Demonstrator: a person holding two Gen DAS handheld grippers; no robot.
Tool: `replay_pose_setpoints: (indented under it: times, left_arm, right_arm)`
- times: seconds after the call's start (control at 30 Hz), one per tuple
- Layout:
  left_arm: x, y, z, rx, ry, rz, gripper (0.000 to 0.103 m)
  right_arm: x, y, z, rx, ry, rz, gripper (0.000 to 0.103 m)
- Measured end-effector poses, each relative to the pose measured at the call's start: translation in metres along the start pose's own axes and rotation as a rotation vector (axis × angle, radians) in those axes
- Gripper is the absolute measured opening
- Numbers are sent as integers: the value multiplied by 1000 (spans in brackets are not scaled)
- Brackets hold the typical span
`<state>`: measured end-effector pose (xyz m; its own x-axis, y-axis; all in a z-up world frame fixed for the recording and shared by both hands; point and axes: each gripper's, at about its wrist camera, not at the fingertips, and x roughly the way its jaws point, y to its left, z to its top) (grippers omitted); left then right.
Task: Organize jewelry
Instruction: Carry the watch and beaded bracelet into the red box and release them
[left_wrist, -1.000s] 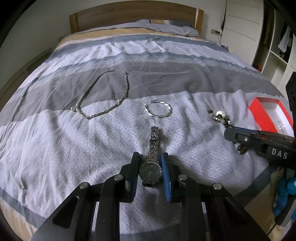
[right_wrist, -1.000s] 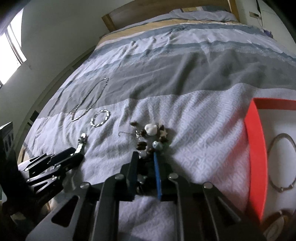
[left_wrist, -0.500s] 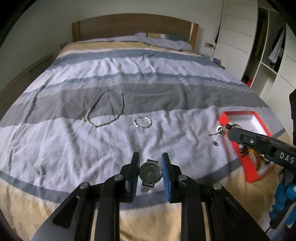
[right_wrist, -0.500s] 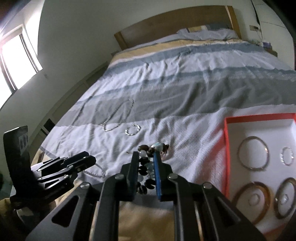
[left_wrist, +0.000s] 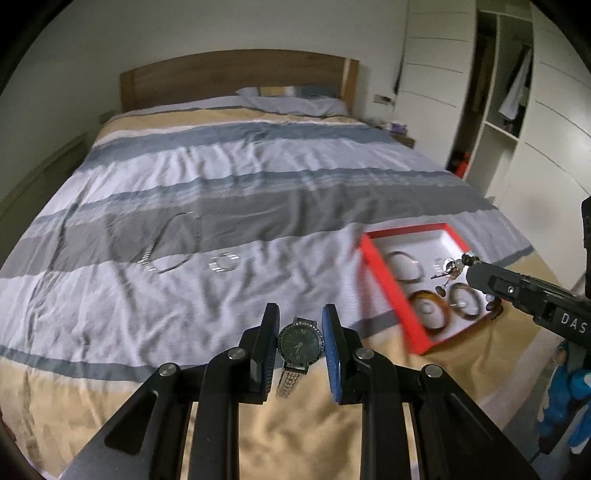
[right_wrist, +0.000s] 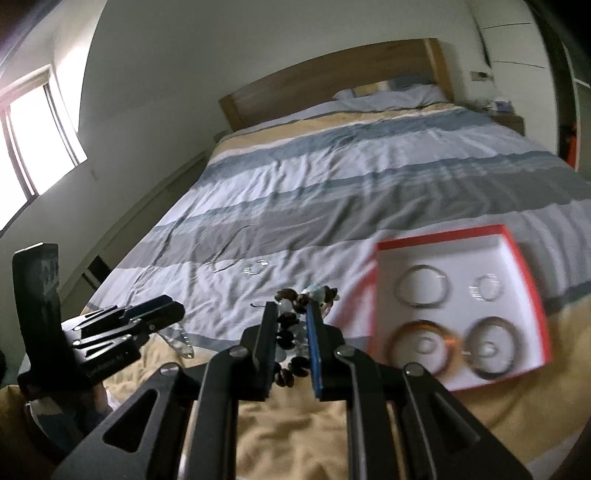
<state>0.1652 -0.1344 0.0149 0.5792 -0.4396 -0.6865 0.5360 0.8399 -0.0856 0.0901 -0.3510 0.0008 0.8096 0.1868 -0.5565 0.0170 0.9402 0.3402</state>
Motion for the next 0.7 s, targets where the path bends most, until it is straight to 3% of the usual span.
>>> replay_pose_setpoints:
  times: [0.17, 0.37, 0.7]
  left_arm:
    - [16, -47, 13, 39, 11, -71, 23]
    - [63, -98, 37, 87, 33, -132, 23]
    - [150, -145, 63, 135, 88, -147, 23]
  right_arm:
    - [-19, -46, 6, 11, -10, -69, 14]
    - [-13, -96, 25, 0, -5, -123, 14]
    - [49, -156, 51, -8, 44, -146, 14]
